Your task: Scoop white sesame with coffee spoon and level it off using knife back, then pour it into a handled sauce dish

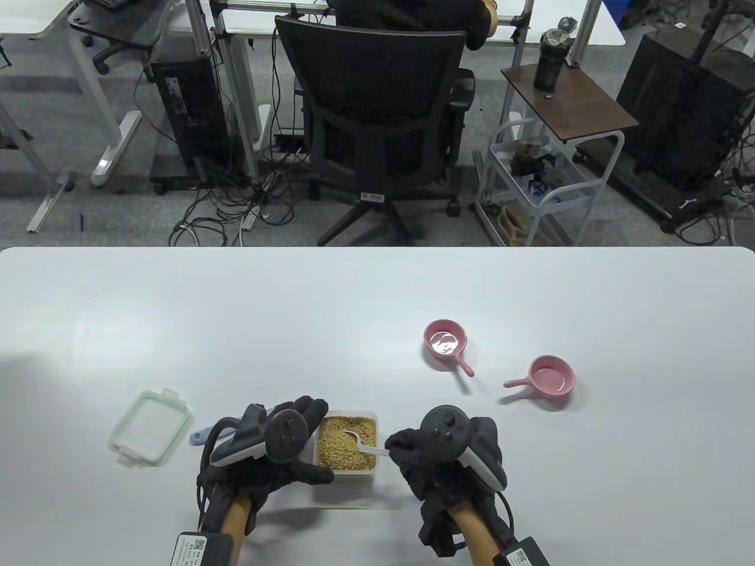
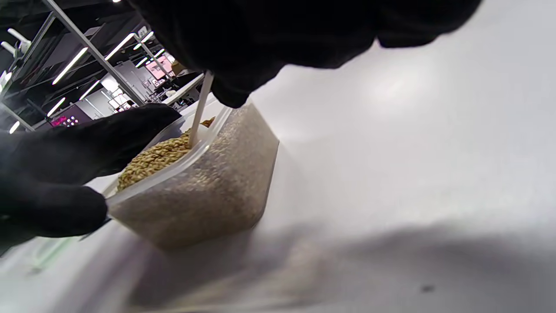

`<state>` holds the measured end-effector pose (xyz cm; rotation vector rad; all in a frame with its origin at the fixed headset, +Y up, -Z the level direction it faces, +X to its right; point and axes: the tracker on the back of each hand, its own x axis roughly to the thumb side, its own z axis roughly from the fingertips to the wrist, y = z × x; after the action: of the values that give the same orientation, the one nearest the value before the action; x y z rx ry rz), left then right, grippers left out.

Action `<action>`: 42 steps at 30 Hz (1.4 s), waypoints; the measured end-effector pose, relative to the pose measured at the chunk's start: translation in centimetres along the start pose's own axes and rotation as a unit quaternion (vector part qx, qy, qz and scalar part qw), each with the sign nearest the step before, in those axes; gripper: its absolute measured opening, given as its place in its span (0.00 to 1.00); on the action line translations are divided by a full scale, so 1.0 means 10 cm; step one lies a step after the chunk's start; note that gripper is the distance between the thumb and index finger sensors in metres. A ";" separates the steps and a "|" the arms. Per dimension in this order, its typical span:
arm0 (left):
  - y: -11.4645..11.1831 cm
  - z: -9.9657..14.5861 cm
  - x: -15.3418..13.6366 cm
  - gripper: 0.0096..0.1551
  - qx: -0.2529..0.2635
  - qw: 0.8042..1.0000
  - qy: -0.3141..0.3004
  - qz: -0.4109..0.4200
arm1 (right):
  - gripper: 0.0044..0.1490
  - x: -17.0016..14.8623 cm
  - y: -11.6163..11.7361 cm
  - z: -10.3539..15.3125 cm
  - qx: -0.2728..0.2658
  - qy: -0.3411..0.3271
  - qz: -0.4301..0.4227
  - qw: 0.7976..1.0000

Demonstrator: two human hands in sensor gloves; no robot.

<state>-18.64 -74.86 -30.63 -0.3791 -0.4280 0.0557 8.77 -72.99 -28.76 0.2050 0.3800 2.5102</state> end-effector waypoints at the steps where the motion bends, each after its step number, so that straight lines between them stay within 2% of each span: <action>1: 0.00 0.00 0.00 0.71 -0.001 1.000 0.000 0.001 | 0.23 -0.01 0.00 0.00 0.003 0.002 -0.008 1.000; 12: -0.01 0.01 0.00 0.71 -0.004 1.000 0.001 0.001 | 0.23 -0.09 -0.04 0.02 0.014 0.006 -0.071 0.997; 29: 0.01 0.01 0.00 0.71 -0.011 1.000 0.003 0.003 | 0.23 -0.18 -0.09 0.03 0.012 0.015 -0.107 0.994; 32: 0.08 0.07 -0.07 0.70 -0.002 1.000 0.023 0.016 | 0.23 -0.19 -0.10 0.03 0.009 0.015 -0.107 0.994; 35: 0.17 0.17 -0.21 0.65 0.053 0.996 0.063 0.025 | 0.23 -0.19 -0.11 0.03 0.007 0.015 -0.110 0.994; 37: 0.23 0.22 -0.33 0.59 0.080 0.990 0.112 0.004 | 0.23 -0.20 -0.12 0.03 0.008 0.016 -0.113 0.993; 38: 0.24 0.24 -0.38 0.56 0.080 0.988 0.133 -0.009 | 0.23 -0.20 -0.12 0.03 0.007 0.016 -0.114 0.993; 42: 0.24 0.23 -0.57 0.47 0.013 0.977 0.200 -0.078 | 0.23 -0.21 -0.14 0.04 0.005 0.015 -0.115 0.993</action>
<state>-24.76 -72.61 -31.83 -0.3204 -0.0580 -0.1658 11.33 -73.01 -28.96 0.1211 0.4050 2.2866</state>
